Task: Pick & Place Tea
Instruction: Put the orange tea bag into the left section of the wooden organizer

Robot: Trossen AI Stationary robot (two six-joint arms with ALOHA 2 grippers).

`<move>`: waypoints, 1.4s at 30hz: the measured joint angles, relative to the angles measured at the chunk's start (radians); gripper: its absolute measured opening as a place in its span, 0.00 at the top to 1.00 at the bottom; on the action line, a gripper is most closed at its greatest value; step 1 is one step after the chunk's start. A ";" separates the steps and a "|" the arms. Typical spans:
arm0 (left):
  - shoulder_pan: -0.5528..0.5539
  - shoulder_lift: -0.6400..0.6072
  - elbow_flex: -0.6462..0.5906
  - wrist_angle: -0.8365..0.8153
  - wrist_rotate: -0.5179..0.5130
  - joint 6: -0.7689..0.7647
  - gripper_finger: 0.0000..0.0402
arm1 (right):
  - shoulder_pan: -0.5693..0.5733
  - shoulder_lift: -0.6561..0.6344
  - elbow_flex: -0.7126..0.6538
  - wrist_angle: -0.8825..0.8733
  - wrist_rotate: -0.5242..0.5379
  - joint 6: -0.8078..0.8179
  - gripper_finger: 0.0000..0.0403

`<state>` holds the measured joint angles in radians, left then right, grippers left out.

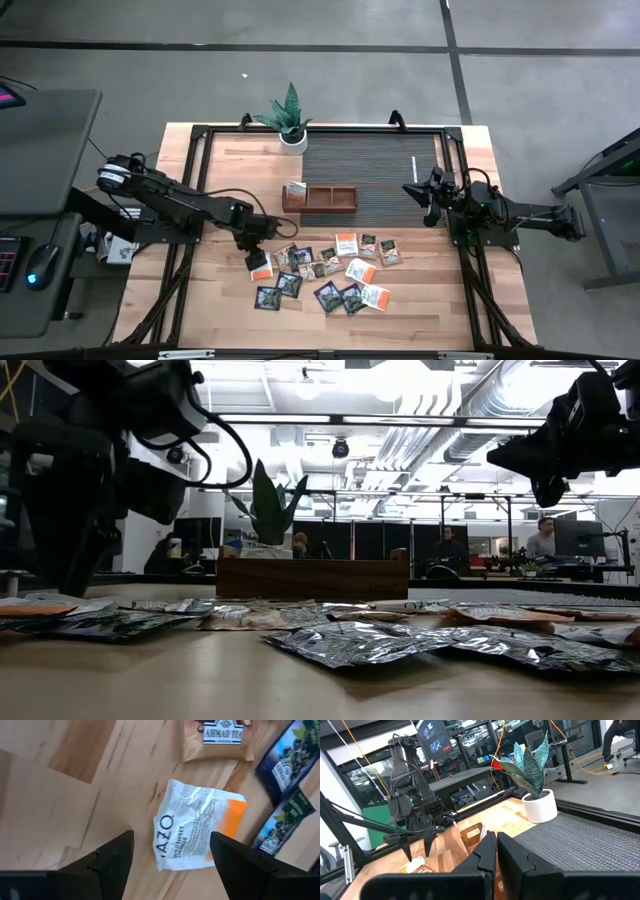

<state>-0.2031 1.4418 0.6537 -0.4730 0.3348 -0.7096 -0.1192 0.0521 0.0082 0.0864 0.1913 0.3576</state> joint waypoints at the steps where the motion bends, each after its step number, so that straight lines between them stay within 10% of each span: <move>1: 0.000 0.000 0.000 0.002 0.006 -0.002 0.36 | 0.000 0.000 0.000 0.000 0.000 0.000 0.97; 19: -0.016 0.056 0.003 0.020 0.081 -0.039 0.39 | 0.000 0.000 0.000 0.000 0.000 0.000 0.97; 42: -0.013 0.076 0.000 0.028 0.045 -0.051 0.99 | 0.000 0.000 0.000 0.000 0.000 0.000 0.97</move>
<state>-0.2165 1.5173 0.6537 -0.4454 0.3801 -0.7602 -0.1192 0.0521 0.0086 0.0860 0.1913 0.3576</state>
